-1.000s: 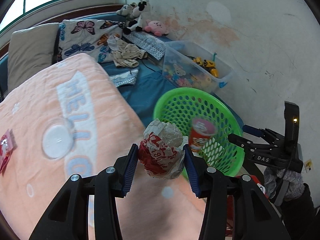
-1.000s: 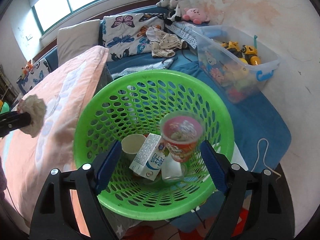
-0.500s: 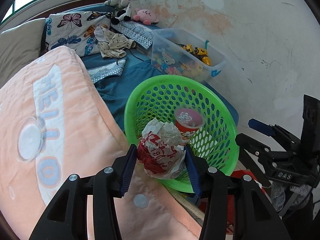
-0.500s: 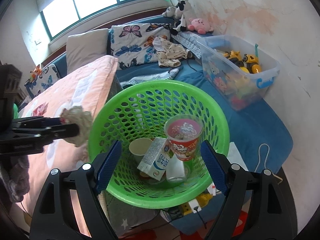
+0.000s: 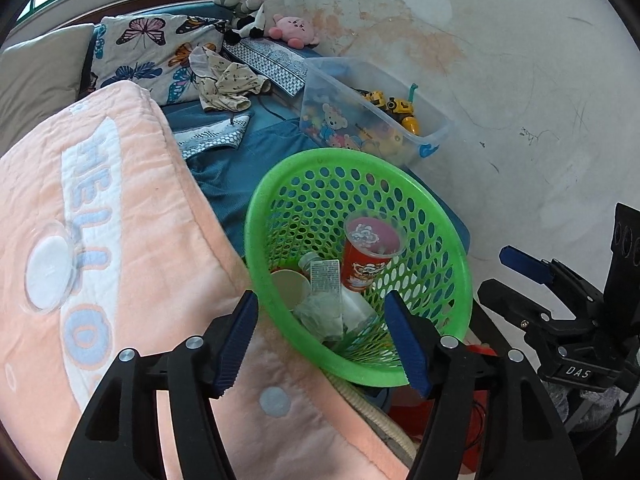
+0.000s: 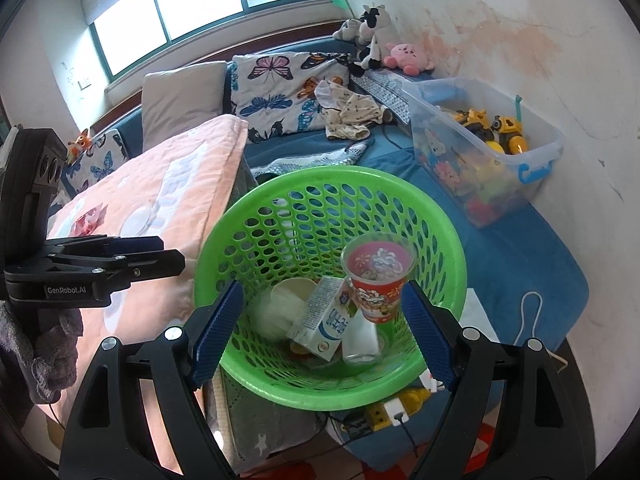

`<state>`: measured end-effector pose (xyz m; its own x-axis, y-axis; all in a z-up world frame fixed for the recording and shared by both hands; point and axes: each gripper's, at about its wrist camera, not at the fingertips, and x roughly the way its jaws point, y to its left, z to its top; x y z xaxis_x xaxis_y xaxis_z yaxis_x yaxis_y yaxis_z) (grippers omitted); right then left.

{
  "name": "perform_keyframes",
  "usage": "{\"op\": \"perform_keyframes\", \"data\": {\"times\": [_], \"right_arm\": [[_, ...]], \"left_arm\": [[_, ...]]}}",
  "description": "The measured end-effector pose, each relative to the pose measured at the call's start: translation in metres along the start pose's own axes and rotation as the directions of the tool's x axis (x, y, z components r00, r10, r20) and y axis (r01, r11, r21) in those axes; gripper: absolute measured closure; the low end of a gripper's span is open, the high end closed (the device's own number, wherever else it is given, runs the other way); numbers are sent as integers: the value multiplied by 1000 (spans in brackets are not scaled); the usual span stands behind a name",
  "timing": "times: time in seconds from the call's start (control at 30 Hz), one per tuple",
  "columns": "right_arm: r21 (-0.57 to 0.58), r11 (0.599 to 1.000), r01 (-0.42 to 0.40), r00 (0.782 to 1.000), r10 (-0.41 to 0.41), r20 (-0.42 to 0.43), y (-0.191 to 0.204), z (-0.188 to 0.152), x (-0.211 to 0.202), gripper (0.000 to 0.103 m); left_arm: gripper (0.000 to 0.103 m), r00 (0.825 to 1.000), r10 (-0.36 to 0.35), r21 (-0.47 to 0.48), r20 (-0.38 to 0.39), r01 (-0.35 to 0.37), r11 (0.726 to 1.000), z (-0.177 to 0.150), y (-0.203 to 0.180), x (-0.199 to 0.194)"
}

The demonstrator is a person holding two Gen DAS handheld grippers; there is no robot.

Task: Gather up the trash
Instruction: 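Open the right tool to drop the red cup while the left tool releases the wrapper, then move both tools back over the bed toward the pink packet and plastic lid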

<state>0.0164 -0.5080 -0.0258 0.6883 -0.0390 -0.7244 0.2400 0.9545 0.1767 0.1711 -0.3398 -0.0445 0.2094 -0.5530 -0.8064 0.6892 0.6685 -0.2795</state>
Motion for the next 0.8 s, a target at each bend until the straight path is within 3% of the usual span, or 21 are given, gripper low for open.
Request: {"op": "perform_keyframes", "data": {"times": [0.3,0.5,0.6,0.8], "right_arm": [[-48,998,-49,999,50,18,31,5,-9,22],[-99,990,-96,995,98,24,64,13,-10,22],[-129,984,-122,992,125,19,85,19,-7,22],[-166,969,-185,982,188,1,122,34,4,22]], "left_arm": [[40,996,75,-24,51,-74,997,-9,33,-41],[40,981,170,-61,94,-165,984,-22,76,-78],[40,969,223,-95,102,-214,972,-28,105,-95],[33,920,374,-159,113,-355,921,-40,168,-126]]}}
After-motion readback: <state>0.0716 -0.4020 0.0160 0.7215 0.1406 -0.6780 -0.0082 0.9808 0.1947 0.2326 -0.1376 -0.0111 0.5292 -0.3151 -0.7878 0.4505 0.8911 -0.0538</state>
